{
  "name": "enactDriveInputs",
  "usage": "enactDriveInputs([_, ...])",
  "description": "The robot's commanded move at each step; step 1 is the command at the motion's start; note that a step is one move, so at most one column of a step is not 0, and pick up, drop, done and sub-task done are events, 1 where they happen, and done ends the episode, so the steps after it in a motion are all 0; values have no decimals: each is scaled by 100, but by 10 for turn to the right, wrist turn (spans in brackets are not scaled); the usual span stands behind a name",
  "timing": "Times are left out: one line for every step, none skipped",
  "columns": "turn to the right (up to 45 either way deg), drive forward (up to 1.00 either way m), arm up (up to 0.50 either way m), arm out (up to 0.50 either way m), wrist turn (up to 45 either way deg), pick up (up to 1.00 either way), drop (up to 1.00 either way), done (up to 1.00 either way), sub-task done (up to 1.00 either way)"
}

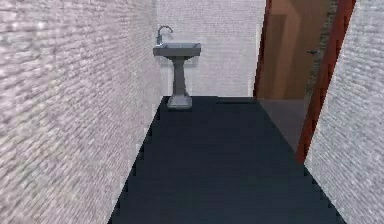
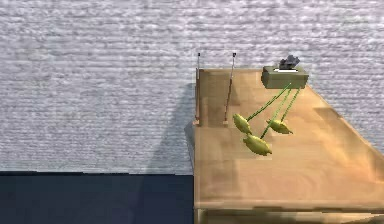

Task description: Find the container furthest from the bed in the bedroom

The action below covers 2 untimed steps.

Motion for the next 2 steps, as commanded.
enactDriveInputs([90,0,0,0,0,0,0,0,0])
enactDriveInputs([0,100,0,0,0,0,0,0,0])
